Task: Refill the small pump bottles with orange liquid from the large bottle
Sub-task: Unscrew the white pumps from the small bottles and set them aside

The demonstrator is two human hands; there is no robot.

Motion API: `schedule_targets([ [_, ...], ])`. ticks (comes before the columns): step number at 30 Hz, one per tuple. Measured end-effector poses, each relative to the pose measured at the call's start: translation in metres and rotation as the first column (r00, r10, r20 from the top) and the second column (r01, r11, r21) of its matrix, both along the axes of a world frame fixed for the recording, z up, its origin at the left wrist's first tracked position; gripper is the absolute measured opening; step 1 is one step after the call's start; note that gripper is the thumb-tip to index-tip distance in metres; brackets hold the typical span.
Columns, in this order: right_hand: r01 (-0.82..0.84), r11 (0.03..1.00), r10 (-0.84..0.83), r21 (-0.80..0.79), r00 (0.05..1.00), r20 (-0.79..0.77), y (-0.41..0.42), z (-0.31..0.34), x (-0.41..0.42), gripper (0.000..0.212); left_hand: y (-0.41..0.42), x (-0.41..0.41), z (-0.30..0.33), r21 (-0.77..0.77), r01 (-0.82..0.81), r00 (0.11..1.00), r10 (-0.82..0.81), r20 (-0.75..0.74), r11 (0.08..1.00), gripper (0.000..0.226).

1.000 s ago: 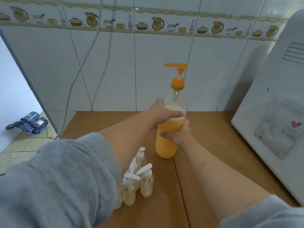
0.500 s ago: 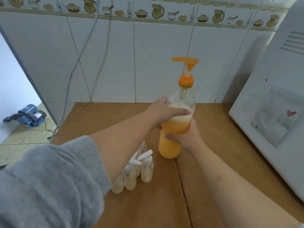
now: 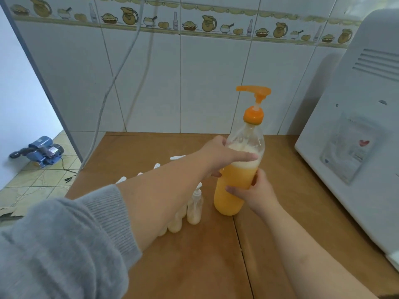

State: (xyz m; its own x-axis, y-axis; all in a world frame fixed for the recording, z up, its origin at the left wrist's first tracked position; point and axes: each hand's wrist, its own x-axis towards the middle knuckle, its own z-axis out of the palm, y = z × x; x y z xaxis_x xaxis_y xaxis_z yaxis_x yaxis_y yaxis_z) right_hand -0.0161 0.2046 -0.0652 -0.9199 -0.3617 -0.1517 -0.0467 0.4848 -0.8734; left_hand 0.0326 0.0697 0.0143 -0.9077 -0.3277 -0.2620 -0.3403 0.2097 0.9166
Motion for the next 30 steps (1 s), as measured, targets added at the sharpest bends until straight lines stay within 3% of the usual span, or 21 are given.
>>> schedule_targets([
  [4,-0.056,0.936,0.012,0.349,0.992,0.126,0.011,0.003,0.023,0.058,-0.023,0.049,0.029,-0.014,-0.013,0.981,0.010,-0.192,1.000,0.051],
  [7,-0.202,0.953,0.176,0.224,0.976,0.131,0.005,-0.003,0.048,0.038,-0.045,0.111,0.034,-0.036,-0.180,0.925,0.157,-0.345,0.983,0.025],
  [10,-0.285,0.954,0.285,0.092,0.958,0.013,-0.018,-0.010,0.066,0.041,-0.050,0.170,0.019,-0.037,-0.324,0.874,0.284,-0.393,0.945,0.019],
  [13,-0.323,0.945,0.325,0.047,0.944,-0.059,-0.041,-0.014,0.072,0.044,-0.040,0.208,-0.004,0.000,-0.374,0.865,0.349,-0.361,0.927,0.023],
  [15,-0.319,0.946,0.322,0.055,0.942,-0.090,-0.050,-0.016,0.073,0.033,-0.032,0.221,-0.024,0.018,-0.393,0.870,0.378,-0.317,0.919,0.029],
  [18,-0.271,0.960,0.279,0.066,0.943,-0.182,-0.054,-0.021,0.071,0.010,-0.025,0.227,-0.054,0.045,-0.396,0.892,0.396,-0.216,0.917,0.009],
  [21,-0.242,0.967,0.255,0.085,0.942,-0.220,-0.049,-0.023,0.070,0.006,-0.022,0.225,-0.071,-0.076,-0.352,0.928,0.338,-0.154,0.933,0.012],
  [25,-0.153,0.985,0.171,0.081,0.934,-0.313,-0.031,-0.003,0.079,0.014,-0.002,0.212,-0.069,-0.317,-0.327,0.937,0.262,-0.230,0.890,0.022],
  [30,-0.121,0.983,0.059,-0.135,0.917,-0.395,-0.017,0.066,0.095,0.028,0.030,0.175,-0.052,-0.428,-0.242,0.920,0.066,-0.387,0.871,0.058],
])
